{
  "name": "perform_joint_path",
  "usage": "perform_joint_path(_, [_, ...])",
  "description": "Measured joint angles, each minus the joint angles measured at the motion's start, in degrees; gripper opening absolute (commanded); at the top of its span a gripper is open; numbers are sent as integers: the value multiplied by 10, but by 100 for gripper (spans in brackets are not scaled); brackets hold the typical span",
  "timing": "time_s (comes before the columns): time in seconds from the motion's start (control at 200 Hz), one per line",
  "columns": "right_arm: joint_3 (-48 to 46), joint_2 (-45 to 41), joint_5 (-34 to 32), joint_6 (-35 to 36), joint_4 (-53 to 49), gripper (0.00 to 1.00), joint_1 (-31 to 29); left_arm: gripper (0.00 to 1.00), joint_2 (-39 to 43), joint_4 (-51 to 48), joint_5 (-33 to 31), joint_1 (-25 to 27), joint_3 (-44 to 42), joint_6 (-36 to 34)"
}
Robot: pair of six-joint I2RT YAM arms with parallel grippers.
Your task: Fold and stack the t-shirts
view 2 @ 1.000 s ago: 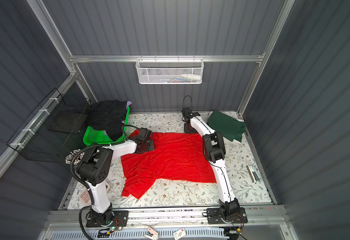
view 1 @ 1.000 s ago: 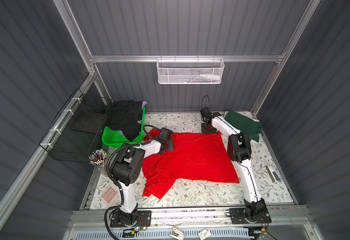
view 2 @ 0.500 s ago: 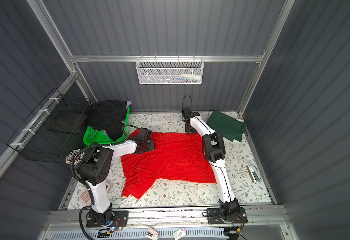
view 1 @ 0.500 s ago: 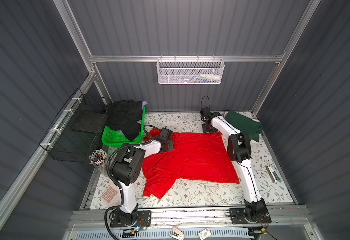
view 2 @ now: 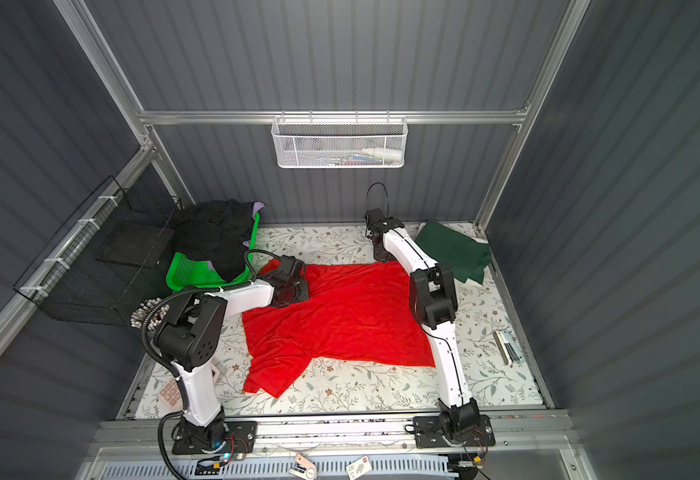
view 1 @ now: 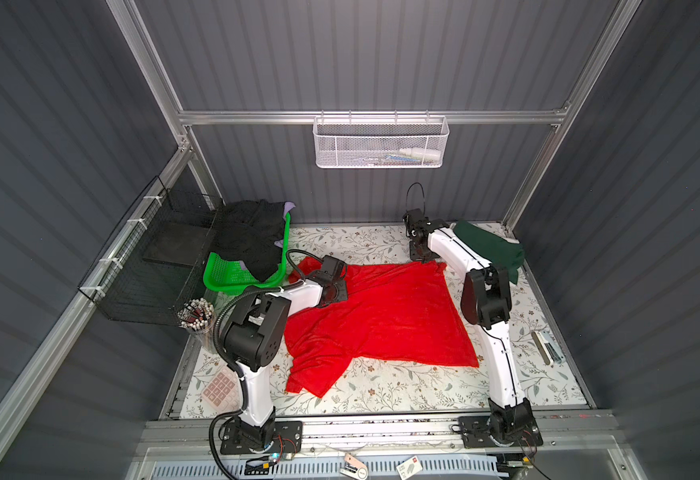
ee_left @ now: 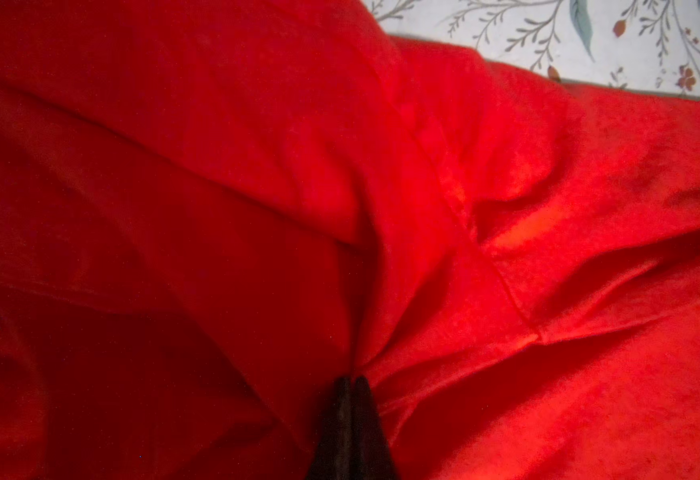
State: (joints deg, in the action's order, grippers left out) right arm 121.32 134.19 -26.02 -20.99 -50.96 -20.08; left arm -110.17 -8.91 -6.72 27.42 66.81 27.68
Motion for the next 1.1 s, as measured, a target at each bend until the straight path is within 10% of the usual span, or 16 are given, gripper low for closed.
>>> perform_joint_path(0.755, [-410, -217, 57, -192, 56, 22, -29, 0, -11, 38, 25, -8, -3, 6])
perform_joint_path(1.096, [-389, -229, 92, -183, 50, 67, -35, 0, -11, 56, 32, -13, -10, 7])
